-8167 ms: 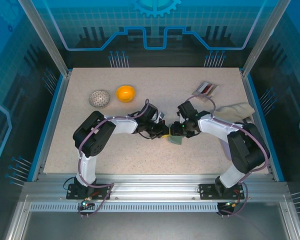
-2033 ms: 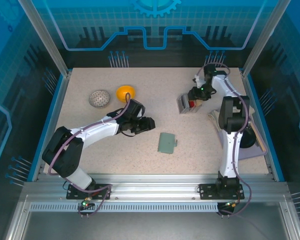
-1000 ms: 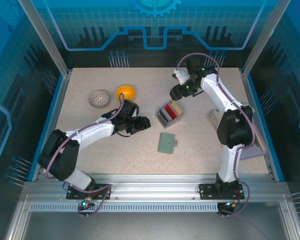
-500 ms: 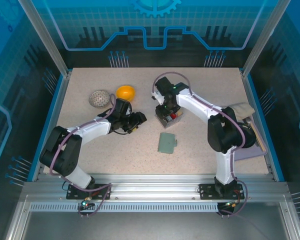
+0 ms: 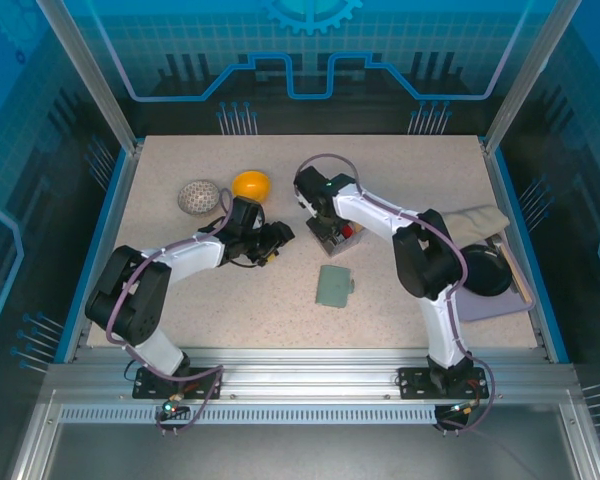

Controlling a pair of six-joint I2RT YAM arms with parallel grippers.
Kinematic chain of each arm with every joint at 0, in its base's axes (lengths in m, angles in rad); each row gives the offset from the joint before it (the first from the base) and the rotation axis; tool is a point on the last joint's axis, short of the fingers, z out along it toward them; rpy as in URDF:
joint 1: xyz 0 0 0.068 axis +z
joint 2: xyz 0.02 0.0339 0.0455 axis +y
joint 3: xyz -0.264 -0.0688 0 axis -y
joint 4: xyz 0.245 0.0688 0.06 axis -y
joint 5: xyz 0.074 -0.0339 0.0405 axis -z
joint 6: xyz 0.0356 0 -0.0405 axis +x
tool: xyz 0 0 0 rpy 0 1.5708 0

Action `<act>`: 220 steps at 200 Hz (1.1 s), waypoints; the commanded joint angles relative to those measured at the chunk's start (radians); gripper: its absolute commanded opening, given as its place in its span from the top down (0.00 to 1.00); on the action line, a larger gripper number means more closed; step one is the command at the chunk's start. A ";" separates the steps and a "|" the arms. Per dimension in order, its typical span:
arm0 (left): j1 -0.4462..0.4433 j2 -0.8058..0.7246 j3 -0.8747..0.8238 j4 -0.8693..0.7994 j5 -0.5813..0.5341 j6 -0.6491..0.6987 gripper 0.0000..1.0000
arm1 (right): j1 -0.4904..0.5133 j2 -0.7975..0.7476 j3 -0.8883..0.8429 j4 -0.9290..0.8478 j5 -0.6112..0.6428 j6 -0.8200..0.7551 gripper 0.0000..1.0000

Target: Put the credit cards into the card holder

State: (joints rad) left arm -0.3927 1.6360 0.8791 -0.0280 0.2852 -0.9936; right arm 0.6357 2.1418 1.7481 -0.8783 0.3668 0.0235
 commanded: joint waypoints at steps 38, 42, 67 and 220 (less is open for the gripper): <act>0.013 0.001 -0.024 0.018 0.009 -0.011 0.35 | 0.047 0.043 0.017 0.016 0.167 0.000 0.57; 0.013 0.000 -0.025 0.019 0.008 -0.012 0.35 | 0.046 0.037 0.014 0.019 0.170 -0.001 0.57; 0.013 -0.002 -0.025 0.018 0.008 -0.011 0.35 | 0.047 0.004 0.002 0.033 0.190 -0.005 0.60; 0.012 -0.001 -0.028 0.021 0.023 -0.013 0.35 | 0.044 -0.040 -0.007 0.029 0.164 -0.008 0.85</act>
State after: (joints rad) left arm -0.3885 1.6360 0.8665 -0.0162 0.2855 -0.9966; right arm 0.6762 2.1395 1.7538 -0.8413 0.5167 0.0189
